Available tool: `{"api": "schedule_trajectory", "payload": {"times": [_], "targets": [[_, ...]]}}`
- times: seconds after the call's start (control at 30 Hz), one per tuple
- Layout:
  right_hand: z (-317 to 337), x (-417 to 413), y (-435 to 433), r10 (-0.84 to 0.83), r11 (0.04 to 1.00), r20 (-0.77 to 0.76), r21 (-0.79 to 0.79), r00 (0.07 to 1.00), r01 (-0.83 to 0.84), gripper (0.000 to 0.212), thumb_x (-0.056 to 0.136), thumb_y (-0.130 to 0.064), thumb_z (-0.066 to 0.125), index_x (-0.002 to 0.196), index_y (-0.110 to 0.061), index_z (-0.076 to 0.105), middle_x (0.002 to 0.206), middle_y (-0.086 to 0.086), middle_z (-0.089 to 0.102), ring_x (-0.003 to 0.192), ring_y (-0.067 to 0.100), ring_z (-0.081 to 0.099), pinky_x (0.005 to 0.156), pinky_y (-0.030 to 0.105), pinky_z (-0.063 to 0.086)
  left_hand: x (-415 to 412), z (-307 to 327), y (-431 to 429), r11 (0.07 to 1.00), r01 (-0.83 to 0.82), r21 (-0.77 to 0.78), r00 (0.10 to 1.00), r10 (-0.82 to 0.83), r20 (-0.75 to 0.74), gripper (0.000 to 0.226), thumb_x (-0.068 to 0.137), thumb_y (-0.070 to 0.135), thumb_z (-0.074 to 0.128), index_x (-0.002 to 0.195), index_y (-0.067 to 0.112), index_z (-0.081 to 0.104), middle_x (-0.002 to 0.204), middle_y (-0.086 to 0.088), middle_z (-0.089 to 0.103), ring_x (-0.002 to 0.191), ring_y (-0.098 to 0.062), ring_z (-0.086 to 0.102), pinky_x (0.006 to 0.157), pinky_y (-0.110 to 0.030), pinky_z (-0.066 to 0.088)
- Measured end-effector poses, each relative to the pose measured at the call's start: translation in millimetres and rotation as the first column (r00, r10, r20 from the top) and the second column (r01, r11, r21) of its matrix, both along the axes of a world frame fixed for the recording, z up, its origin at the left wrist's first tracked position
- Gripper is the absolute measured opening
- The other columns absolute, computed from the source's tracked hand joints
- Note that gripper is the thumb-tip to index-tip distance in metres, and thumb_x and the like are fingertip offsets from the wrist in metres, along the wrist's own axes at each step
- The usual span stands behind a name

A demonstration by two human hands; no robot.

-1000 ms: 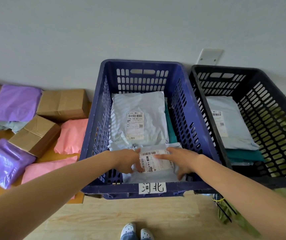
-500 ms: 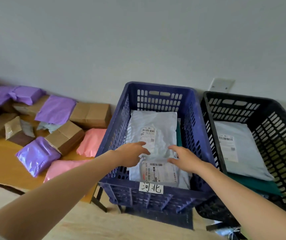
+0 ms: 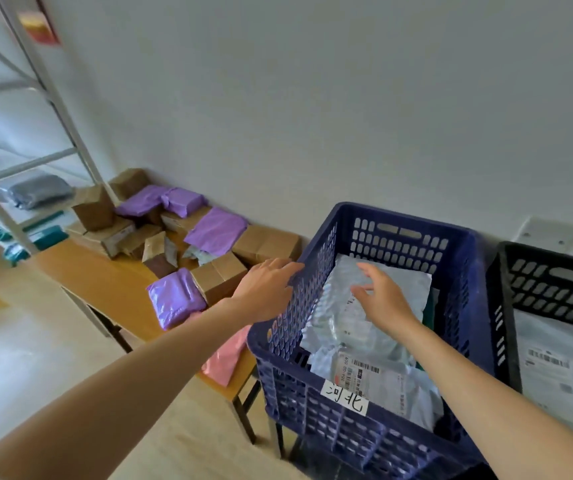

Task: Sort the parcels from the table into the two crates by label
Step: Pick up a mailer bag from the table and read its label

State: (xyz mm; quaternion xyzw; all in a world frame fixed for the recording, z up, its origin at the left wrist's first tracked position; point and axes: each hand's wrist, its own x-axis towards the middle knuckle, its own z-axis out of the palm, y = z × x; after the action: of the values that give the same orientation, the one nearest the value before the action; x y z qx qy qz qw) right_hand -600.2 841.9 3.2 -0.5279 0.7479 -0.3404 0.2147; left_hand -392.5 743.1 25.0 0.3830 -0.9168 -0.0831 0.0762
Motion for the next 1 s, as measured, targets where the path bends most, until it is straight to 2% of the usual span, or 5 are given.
{"api": "schedule_trajectory", "payload": {"times": [0.2, 0.43, 0.67, 0.8, 1.0], "targets": [[13.1, 46.0, -43.7, 0.045, 0.995, 0.027, -0.093, 0.999, -0.043, 0.048, 0.098, -0.021, 0.052, 0.143, -0.019, 0.037, 0.141, 0.006, 0.043, 0.1, 0.012, 0.055, 0.085, 0.032, 0.049, 59.5, 10.3, -20.5, 0.979, -0.205, -0.003, 0.972, 0.204, -0.113, 0.04, 0.093, 0.016, 0.045, 0.131, 0.025, 0.05, 0.134, 0.003, 0.052, 0.119, -0.022, 0.051, 0.095, -0.037, 0.044], [24.5, 123.0, -108.5, 0.105, 0.984, 0.018, -0.145, 0.994, -0.101, 0.047, 0.096, -0.016, 0.055, 0.141, -0.015, 0.04, 0.14, 0.008, 0.046, 0.092, 0.011, 0.057, 0.084, 0.026, 0.045, 141.1, 11.5, -69.6, 0.949, -0.314, 0.036, 0.93, 0.315, -0.19, 0.051, 0.092, 0.012, 0.049, 0.142, 0.024, 0.042, 0.144, -0.001, 0.044, 0.129, -0.024, 0.045, 0.101, -0.035, 0.042], [30.0, 226.5, -186.6, 0.074, 0.985, 0.043, -0.162, 0.996, -0.066, 0.048, 0.096, -0.013, 0.056, 0.141, -0.009, 0.04, 0.128, 0.012, 0.054, 0.093, 0.014, 0.055, 0.084, 0.029, 0.049, 246.6, 11.5, -141.2, 0.93, -0.36, 0.066, 0.9, 0.365, -0.236, 0.05, 0.095, 0.015, 0.046, 0.143, 0.027, 0.041, 0.148, 0.002, 0.04, 0.127, -0.022, 0.046, 0.097, -0.036, 0.047], [22.1, 282.4, -231.7, 0.051, 0.988, 0.102, -0.154, 0.993, -0.035, 0.047, 0.094, -0.012, 0.057, 0.138, -0.008, 0.043, 0.13, 0.017, 0.053, 0.103, 0.025, 0.059, 0.094, 0.038, 0.048, 305.8, 12.0, -180.3, 0.925, -0.374, 0.067, 0.893, 0.379, -0.243, 0.051, 0.096, 0.015, 0.047, 0.145, 0.025, 0.037, 0.149, 0.001, 0.039, 0.131, -0.022, 0.043, 0.1, -0.034, 0.044], [6.7, 349.1, -280.4, 0.002, 0.993, 0.155, -0.116, 0.988, 0.016, 0.043, 0.095, -0.009, 0.055, 0.137, -0.007, 0.043, 0.133, 0.016, 0.049, 0.098, 0.02, 0.055, 0.083, 0.026, 0.042, 373.6, 5.6, -229.6, 0.92, -0.383, 0.083, 0.884, 0.391, -0.256, 0.05, 0.097, 0.015, 0.046, 0.146, 0.023, 0.037, 0.148, -0.001, 0.041, 0.131, -0.021, 0.044, 0.101, -0.032, 0.043]]}}
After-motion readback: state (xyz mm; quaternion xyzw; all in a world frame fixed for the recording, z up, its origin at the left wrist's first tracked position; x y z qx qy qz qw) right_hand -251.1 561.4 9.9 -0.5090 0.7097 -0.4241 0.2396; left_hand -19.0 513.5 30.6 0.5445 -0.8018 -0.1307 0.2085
